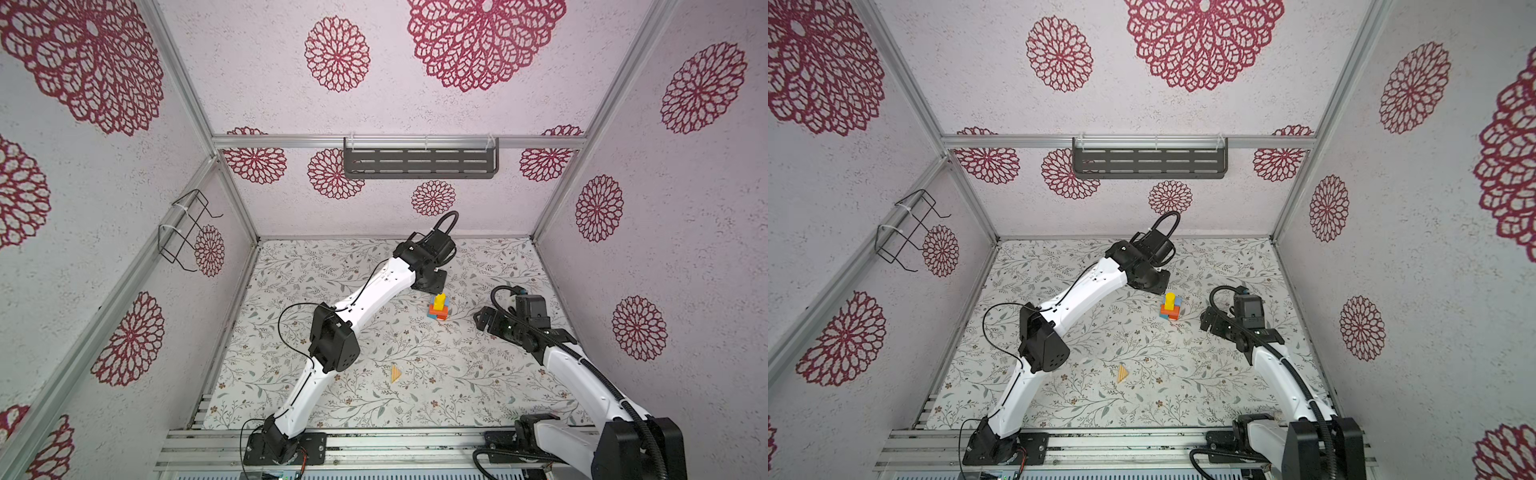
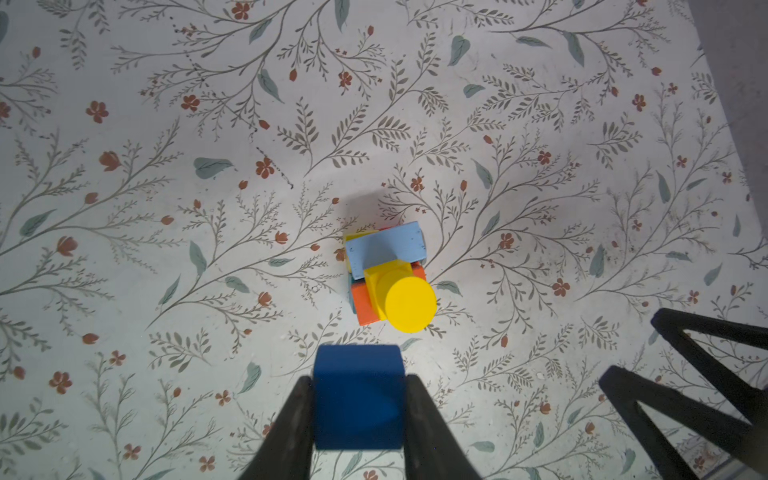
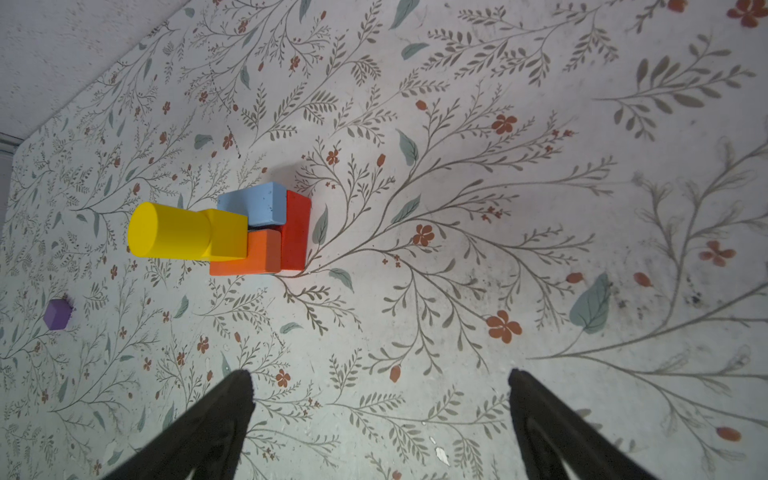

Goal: Build the wood block tower
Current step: 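Lift the blue cube with the left gripper and carry it over the stack, then lower the blue cube onto the yellow cylinder and open the left gripper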

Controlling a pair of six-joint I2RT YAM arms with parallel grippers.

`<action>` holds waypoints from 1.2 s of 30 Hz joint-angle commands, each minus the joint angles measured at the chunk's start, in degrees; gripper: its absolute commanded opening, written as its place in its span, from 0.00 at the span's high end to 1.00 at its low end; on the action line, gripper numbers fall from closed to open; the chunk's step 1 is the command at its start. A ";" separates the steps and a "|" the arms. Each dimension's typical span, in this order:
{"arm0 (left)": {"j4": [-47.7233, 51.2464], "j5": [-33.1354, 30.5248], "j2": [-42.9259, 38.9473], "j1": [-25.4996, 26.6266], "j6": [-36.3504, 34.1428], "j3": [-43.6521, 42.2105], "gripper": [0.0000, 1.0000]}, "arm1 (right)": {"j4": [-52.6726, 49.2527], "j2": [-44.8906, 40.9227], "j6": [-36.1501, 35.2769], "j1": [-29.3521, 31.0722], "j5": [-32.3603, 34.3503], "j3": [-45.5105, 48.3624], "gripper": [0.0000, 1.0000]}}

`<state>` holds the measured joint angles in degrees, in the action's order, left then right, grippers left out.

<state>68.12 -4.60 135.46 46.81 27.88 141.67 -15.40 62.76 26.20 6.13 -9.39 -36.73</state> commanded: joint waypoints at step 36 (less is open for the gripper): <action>-5.32 -1.06 5.78 2.06 0.58 2.83 0.66 | 1.42 -1.84 0.61 -0.33 -1.24 0.43 0.01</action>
<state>64.07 -5.23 139.98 49.23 28.91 143.13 -14.85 62.13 26.61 6.13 -9.96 -36.73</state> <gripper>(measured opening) 0.338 0.987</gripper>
